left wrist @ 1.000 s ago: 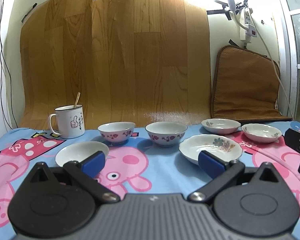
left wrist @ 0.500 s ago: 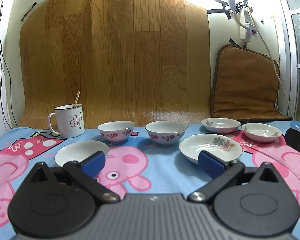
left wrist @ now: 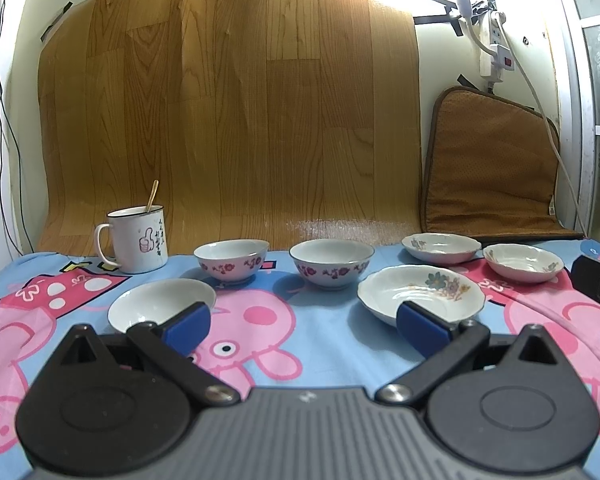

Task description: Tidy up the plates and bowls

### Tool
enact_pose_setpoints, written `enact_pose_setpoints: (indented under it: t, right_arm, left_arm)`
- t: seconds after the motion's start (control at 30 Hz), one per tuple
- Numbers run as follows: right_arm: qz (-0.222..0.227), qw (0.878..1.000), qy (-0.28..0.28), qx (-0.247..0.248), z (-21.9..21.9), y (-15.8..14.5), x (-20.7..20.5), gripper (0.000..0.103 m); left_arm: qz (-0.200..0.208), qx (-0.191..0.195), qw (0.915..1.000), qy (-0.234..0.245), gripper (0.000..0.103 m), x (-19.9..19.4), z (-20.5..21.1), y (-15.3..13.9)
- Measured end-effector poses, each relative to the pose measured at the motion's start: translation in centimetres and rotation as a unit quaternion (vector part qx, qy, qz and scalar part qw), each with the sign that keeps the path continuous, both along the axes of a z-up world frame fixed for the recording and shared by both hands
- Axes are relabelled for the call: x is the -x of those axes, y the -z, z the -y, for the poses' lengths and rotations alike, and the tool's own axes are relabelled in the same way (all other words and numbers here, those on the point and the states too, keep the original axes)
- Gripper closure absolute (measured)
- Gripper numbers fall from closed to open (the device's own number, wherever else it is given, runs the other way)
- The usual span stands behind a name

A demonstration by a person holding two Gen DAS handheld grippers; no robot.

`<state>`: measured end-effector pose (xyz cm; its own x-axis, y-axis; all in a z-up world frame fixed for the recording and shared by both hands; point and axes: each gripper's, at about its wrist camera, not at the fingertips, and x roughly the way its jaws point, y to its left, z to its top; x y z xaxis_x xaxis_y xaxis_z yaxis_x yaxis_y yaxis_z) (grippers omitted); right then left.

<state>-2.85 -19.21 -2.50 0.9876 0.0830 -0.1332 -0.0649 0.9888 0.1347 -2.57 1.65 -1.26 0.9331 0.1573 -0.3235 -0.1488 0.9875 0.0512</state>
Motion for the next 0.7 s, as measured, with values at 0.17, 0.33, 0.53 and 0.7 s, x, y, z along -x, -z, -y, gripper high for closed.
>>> enact_pose_setpoints:
  t: [0.17,0.33,0.53,0.7]
  right_arm:
    - [-0.004,1.000,-0.001,-0.007,0.25,0.04,-0.12,0.000]
    - [-0.006,1.000,-0.001,-0.012,0.37,0.08,-0.13,0.000]
    - [-0.006,1.000,-0.001,-0.014,0.36,0.09,-0.13,0.000]
    - [-0.008,1.000,-0.001,-0.015,0.44,0.10,-0.13,0.000]
  left_arm:
    - [-0.004,0.001,1.0000,-0.001,0.000,-0.14,-0.06,0.02]
    - [-0.007,0.001,1.0000,-0.001,0.000,-0.22,-0.18,-0.06]
    - [-0.013,0.003,0.9999,0.001,0.000,-0.43,-0.23,-0.11]
    - [-0.016,0.006,0.9999,0.001,0.000,-0.53,-0.29,-0.11]
